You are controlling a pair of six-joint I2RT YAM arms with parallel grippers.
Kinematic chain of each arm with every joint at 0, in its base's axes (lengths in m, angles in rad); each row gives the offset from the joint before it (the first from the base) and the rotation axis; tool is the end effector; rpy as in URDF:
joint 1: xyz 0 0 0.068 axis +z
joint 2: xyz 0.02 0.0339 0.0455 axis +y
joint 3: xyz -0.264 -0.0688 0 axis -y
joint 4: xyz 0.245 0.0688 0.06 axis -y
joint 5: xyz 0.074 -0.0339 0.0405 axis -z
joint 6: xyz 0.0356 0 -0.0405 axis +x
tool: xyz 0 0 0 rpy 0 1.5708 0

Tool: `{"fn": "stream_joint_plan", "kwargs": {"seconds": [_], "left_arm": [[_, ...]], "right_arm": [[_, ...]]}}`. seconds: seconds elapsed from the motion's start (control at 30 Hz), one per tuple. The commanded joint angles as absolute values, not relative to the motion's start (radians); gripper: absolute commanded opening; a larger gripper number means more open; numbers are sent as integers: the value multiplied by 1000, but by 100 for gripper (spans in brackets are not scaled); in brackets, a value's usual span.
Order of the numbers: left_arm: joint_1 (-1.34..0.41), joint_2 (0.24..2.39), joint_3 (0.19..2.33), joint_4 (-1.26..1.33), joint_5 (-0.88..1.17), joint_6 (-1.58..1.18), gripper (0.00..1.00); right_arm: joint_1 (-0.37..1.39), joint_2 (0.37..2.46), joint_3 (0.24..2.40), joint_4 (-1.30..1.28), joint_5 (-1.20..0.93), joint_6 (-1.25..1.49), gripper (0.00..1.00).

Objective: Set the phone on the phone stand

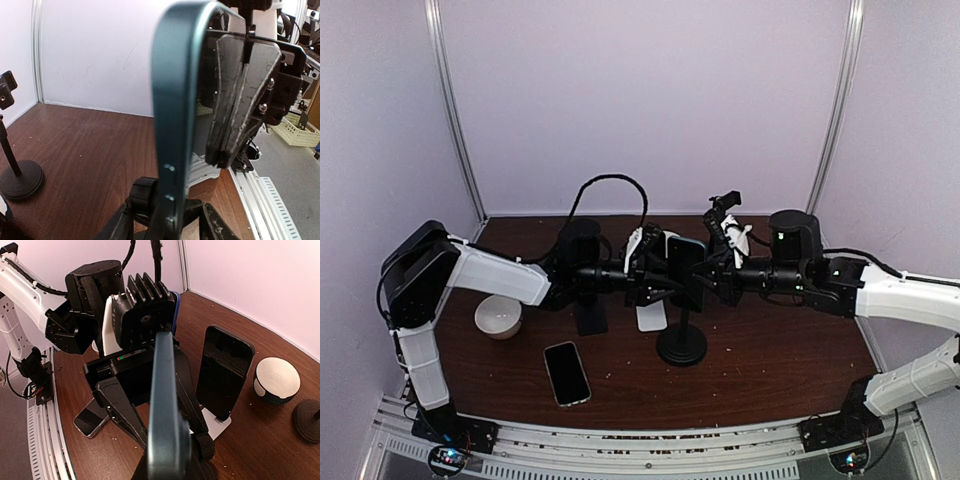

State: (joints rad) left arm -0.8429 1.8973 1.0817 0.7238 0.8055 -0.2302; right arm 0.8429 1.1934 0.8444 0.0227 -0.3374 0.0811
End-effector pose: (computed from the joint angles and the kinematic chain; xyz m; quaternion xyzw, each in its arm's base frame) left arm 0.2566 -0.3266 0.2172 0.4568 0.5684 -0.5658 0.3848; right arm 0.1744 0.2134 0.2970 -0.3886 0.7072 0.3782 0.4535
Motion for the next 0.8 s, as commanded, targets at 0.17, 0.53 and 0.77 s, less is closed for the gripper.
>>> {"fn": "stream_joint_plan", "kwargs": {"seconds": [0.17, 0.53, 0.77], "left_arm": [[-879, 1888, 1141, 786, 900, -216, 28], [-877, 1889, 1135, 796, 934, -209, 0], [-874, 1883, 1133, 784, 927, -200, 59]], "right_arm": [[827, 1200, 840, 84, -378, 15, 0], [803, 1214, 861, 24, -411, -44, 3], [797, 1204, 855, 33, -444, -37, 0]]}}
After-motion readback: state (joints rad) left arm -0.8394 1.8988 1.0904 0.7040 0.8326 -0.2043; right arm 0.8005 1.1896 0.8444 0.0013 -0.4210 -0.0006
